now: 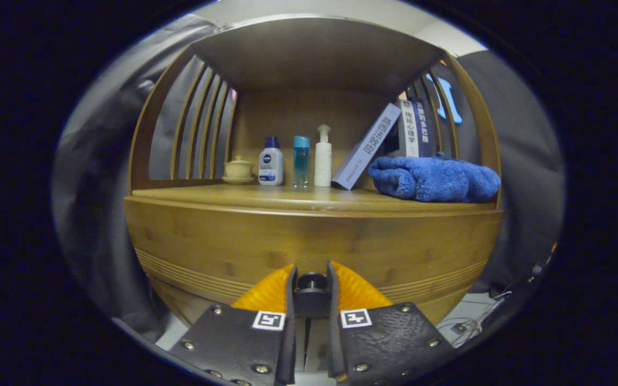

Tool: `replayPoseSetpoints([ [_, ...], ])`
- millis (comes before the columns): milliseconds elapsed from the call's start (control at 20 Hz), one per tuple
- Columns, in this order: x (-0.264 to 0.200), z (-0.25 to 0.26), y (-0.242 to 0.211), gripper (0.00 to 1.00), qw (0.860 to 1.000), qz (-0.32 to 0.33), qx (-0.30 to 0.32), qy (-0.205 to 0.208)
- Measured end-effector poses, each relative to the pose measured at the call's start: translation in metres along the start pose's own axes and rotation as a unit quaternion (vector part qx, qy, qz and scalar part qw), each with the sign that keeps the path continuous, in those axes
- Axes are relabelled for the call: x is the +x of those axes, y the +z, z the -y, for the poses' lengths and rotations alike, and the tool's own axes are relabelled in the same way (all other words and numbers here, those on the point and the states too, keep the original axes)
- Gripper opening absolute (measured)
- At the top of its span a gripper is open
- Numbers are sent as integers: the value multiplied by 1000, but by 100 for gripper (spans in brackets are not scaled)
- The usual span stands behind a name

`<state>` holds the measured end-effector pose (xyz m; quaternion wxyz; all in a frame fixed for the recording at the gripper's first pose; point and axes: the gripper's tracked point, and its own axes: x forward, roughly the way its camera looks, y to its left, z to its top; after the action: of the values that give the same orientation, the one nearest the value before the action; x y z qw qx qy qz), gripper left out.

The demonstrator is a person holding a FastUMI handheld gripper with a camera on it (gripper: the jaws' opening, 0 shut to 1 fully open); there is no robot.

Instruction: Pull open the drawer, take out the items inside it, and place them on the countertop above the cabinet.

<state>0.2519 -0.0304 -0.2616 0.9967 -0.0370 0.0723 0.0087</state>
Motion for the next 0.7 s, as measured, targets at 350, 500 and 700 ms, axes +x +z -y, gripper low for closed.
replayPoseSetpoints([
  [350, -71, 4, 20, 23, 998, 8, 57, 14],
  [500, -77, 12, 11, 9, 1000, 2, 5, -5],
  [700, -82, 13, 5, 22, 998, 8, -55, -14],
])
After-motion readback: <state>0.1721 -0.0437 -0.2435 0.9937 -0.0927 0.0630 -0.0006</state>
